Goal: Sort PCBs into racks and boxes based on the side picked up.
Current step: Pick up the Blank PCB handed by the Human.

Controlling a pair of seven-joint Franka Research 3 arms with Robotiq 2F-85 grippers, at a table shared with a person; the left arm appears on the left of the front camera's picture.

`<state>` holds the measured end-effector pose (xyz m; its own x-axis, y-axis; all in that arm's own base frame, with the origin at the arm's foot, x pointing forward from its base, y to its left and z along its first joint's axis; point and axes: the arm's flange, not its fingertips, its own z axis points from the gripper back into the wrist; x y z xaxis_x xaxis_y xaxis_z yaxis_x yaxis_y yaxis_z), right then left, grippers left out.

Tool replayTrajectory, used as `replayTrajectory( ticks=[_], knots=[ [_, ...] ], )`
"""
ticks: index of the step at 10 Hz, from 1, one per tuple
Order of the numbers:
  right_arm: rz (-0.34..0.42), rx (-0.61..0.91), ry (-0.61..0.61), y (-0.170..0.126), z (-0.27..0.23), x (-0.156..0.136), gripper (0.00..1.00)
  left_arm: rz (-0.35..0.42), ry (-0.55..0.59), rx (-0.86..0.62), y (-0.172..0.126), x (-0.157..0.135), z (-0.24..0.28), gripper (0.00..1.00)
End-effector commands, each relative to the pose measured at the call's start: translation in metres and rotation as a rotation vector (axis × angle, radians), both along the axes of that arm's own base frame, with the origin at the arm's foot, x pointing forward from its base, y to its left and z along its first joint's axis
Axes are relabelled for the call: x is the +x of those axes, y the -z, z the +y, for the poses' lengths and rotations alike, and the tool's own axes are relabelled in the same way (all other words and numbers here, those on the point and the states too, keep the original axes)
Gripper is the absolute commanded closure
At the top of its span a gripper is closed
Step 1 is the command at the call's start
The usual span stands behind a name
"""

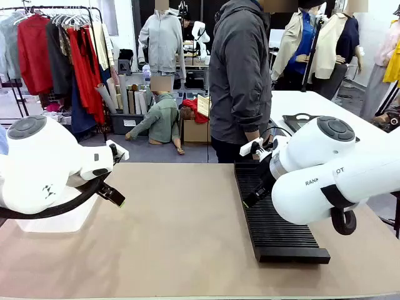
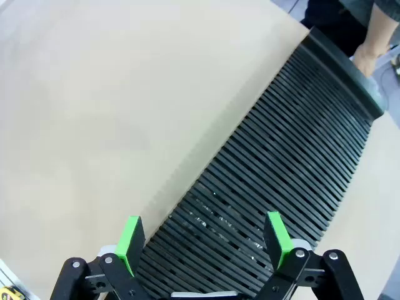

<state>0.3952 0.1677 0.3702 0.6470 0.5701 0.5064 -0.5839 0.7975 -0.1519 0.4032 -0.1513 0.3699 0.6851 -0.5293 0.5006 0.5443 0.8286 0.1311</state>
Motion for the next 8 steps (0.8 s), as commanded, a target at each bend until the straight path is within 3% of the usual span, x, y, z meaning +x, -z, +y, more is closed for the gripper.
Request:
replayTrajectory(
  ticks=[1,8],
  knots=[
    [0.0,0.0,0.0,0.0,0.0,0.0,0.0,0.0,0.0,0.0,-0.0002,0.0,0.0,0.0],
    [0.0,0.0,0.0,0.0,0.0,0.0,0.0,0.0,0.0,0.0,-0.0002,0.0,0.0,0.0]
  ],
)
